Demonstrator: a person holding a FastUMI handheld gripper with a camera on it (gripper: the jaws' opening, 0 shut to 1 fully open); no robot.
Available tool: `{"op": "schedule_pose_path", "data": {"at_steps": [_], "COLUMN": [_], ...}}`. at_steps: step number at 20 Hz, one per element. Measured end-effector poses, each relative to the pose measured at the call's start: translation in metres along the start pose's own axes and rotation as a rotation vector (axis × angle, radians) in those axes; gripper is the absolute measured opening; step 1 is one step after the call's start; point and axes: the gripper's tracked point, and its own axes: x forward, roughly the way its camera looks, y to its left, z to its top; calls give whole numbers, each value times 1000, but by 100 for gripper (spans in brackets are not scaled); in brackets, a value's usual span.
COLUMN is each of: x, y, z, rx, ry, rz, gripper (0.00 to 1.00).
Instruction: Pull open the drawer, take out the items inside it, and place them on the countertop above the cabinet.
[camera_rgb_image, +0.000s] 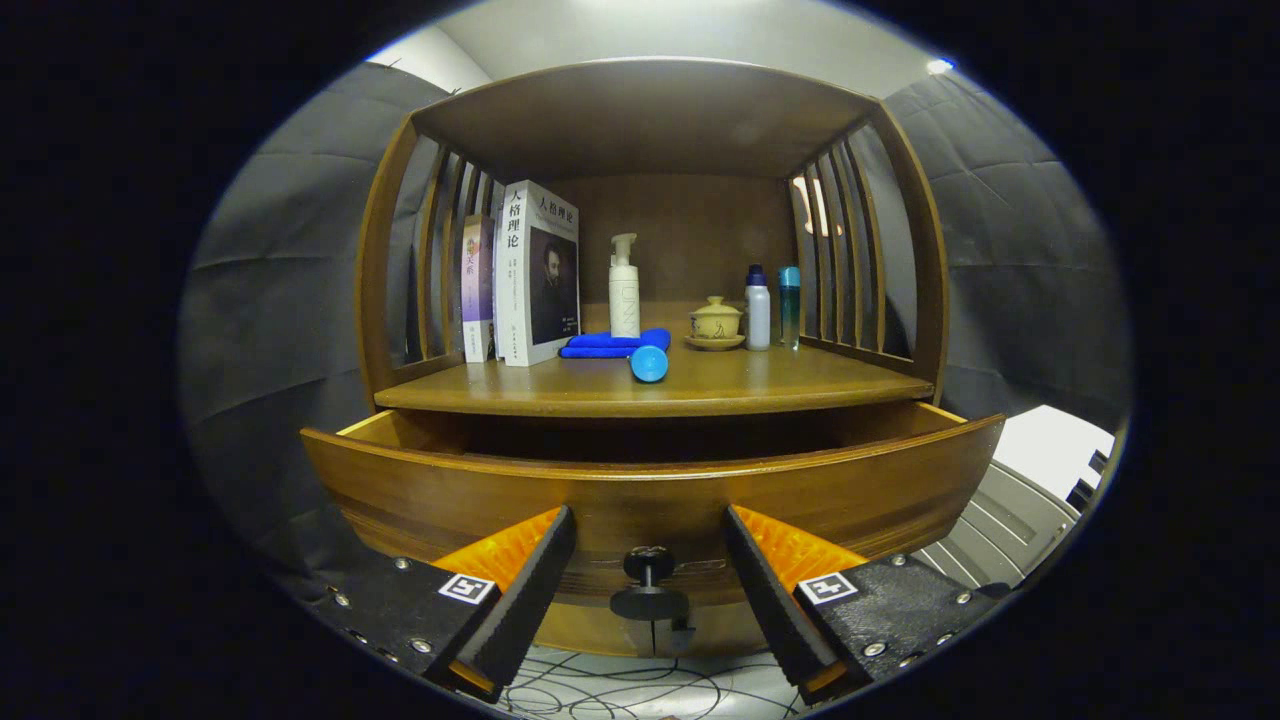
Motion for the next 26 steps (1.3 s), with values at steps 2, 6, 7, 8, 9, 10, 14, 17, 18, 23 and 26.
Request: {"op": "schedule_pose_path", "data": {"at_steps": [2, 6, 7, 8, 9, 10, 14, 17, 18, 23, 26], "x": [14, 42, 48, 54, 57, 61, 75, 73, 72, 55, 39], "y": [-2, -2, -3, -5, -6, -7, -7, -5, -5, -15, -25], "z": [0, 2, 1, 1, 0, -1, -1, 0, -2, 21, 65], "rx": [-7, -17, -27, -40, -52, -58, -83, -99, -111, -115, -79], "ry": [-4, -11, -10, -9, -6, -8, 9, 3, 14, 21, -30], "rz": [-3, -5, -7, -8, -10, -10, -29, -29, -18, 25, 32], "gripper": [94, 94, 94, 94, 94, 94, 94, 94, 94, 95, 95]}}
